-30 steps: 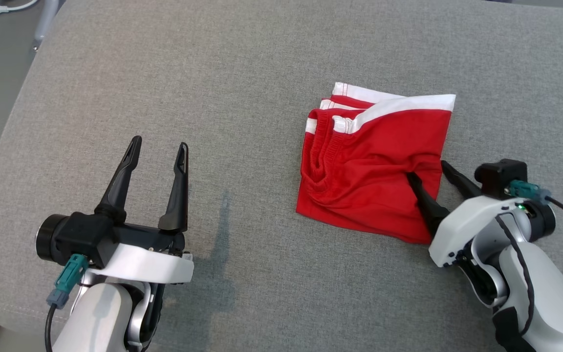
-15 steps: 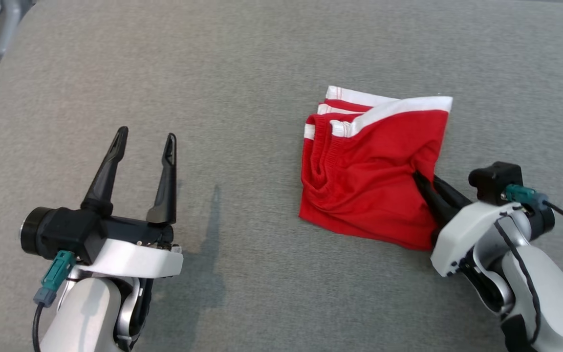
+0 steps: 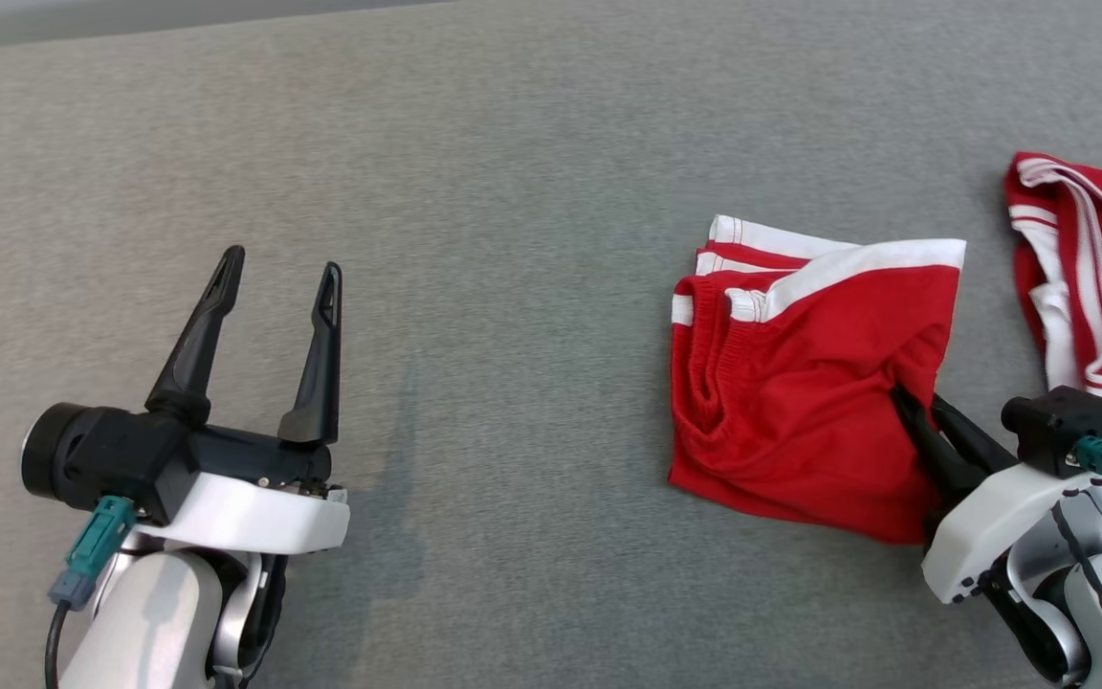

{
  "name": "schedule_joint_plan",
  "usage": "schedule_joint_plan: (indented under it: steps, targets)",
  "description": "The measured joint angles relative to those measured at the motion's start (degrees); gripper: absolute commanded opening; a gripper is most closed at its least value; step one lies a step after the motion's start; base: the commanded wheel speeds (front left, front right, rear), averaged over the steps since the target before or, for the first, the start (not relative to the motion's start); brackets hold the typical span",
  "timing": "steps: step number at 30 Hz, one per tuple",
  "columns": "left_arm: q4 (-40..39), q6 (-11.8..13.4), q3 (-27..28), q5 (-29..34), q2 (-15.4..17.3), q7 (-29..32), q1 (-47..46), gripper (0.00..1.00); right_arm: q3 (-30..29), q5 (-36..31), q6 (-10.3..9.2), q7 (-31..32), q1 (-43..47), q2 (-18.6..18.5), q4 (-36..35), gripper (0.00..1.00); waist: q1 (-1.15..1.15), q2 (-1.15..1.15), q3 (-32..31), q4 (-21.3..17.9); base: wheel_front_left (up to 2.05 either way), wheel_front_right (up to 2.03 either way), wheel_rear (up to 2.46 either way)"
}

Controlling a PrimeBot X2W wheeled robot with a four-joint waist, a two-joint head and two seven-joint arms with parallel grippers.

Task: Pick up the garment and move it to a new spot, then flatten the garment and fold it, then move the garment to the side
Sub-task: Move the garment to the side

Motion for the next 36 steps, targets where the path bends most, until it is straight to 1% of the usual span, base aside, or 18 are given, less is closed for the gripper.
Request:
schedule_joint_plan:
  steps: [4,6,10,13,17,18,21,24,27,28,29,30,31,36]
  targets:
    - [-0.9,0.0,0.0,0.2,0.8,0.8,-0.8,1.00,0.9,-1.1,0.00,0.2,-0.9,-1.4,-1.9,0.00,0.00,0.00,0.7,-3.2,0.00,0.00,0.00]
    - [-1.5,0.0,0.0,0.5,1.2,1.2,-0.8,1.00,2.2,-2.2,0.00,0.2,-2.7,-3.1,-3.3,0.00,0.00,0.00,1.3,-4.5,0.00,0.00,0.00]
    - [-2.8,0.0,0.0,0.9,2.1,2.1,-1.1,1.00,5.6,-3.5,0.01,-0.6,-7.7,-8.4,-6.5,0.00,0.00,0.00,2.7,-7.1,0.00,0.00,0.00]
    - [-3.7,-0.1,-0.5,1.1,2.6,2.8,-2.1,1.00,7.6,-2.0,0.01,-1.4,-11.3,-13.3,-7.2,0.00,0.00,0.00,4.2,-8.5,0.00,0.00,0.00]
    - [-3.9,-1.0,-1.7,1.7,2.9,3.5,-3.8,1.00,8.0,0.9,0.01,-3.0,-14.5,-20.7,-5.4,0.00,0.00,0.00,6.4,-9.7,0.00,0.00,0.00]
    - [-4.1,-1.3,-2.3,2.0,3.0,3.8,-4.6,1.00,7.7,2.4,0.00,-3.9,-15.4,-24.0,-4.2,0.00,0.00,0.00,7.5,-10.0,0.00,0.00,0.00]
    - [-4.1,-2.0,-3.2,2.3,3.1,4.2,-5.7,1.00,7.4,4.8,0.01,-5.3,-16.9,-28.0,-1.5,0.00,0.00,0.00,8.9,-10.1,0.00,0.00,0.00]
    - [-3.9,-2.1,-3.7,2.5,3.1,4.3,-6.6,1.00,7.8,6.7,0.01,-5.8,-18.5,-29.9,1.8,0.00,0.00,0.00,10.0,-10.1,0.00,0.00,0.00]
    - [-3.6,-2.3,-4.2,2.8,3.0,4.3,-7.2,1.00,8.8,8.5,0.01,-6.1,-20.4,-30.2,5.7,0.00,0.00,0.00,10.8,-9.9,0.00,0.00,0.00]
    - [-3.6,-2.5,-4.3,2.8,3.0,4.3,-7.5,1.00,9.2,8.6,0.01,-6.5,-21.0,-30.0,7.0,0.14,0.00,0.00,11.0,-9.7,0.00,0.00,0.00]
    - [-3.5,-2.5,-4.4,2.8,3.0,4.3,-7.9,1.00,9.2,9.0,0.01,-7.0,-21.8,-29.3,8.3,0.42,0.00,0.00,11.3,-9.6,0.00,0.00,0.00]
    - [-3.5,-2.5,-4.4,2.9,3.0,4.3,-8.1,1.00,9.0,9.2,0.01,-7.1,-22.6,-28.6,9.9,0.75,0.00,0.00,11.5,-9.5,0.00,0.00,0.00]
    - [-3.4,-2.5,-4.5,2.9,3.0,4.3,-8.2,1.00,8.7,9.1,0.01,-7.2,-23.4,-27.9,11.5,1.00,0.00,0.00,11.7,-9.4,0.00,0.00,0.00]
    - [-2.9,-2.5,-4.5,2.9,3.1,4.1,-8.4,1.00,6.5,8.6,0.00,-10.3,-24.5,-23.8,17.9,1.00,0.00,0.00,11.7,-9.2,0.00,0.00,0.00]
